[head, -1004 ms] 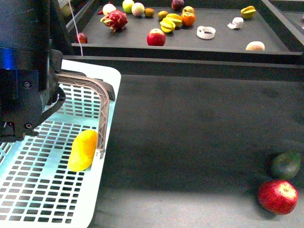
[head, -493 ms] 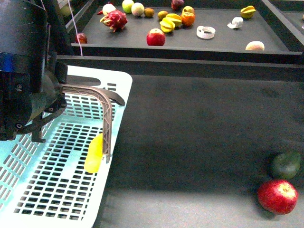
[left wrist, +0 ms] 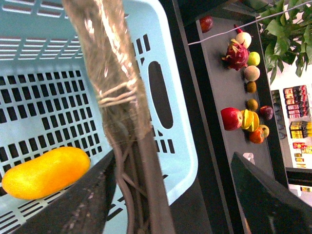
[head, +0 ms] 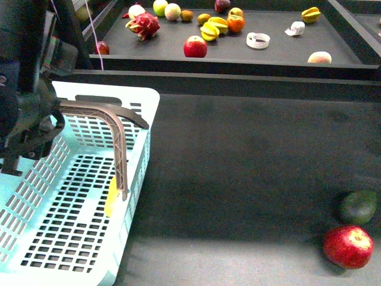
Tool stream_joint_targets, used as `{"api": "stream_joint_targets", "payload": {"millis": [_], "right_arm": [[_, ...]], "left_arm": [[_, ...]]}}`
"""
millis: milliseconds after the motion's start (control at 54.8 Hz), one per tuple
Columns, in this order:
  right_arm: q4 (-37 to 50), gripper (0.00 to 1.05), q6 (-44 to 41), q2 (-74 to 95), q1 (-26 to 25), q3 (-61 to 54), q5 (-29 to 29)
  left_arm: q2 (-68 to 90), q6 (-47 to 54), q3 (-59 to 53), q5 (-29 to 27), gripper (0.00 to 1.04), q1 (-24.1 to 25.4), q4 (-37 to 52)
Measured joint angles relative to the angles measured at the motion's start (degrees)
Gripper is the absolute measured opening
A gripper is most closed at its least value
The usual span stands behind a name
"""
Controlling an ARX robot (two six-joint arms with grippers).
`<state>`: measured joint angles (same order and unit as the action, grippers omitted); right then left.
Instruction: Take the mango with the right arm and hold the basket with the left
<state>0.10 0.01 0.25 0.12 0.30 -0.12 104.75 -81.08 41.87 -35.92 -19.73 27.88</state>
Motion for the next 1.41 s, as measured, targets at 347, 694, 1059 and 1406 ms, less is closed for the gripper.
{"api": "stream_joint_targets", "payload": {"millis": [347,694,1059,1406], "right_arm": [[-0.02,0.97,0.02,0.0,0.0,0.0,0.0],[0.0,0.97,0.02,0.0,0.0,0.0,0.0],[0.0,0.97,0.0,0.0,0.0,0.0,0.0],[0.0,0.97,0.0,-0.02,0.0,0.0,0.0]], "left_arm": [[-17.03,7.13,-10.91,-9.4,0.97,0.5,-5.31],[-14.51,43.89,-19.56,-10.67,0.97,2.73,23.96],[-22.1,77.42,-32.79,27.17,0.43,10.36,45.0],[-47.58,80.21,-38.27,32.26,0.02,15.5,25.14]]}}
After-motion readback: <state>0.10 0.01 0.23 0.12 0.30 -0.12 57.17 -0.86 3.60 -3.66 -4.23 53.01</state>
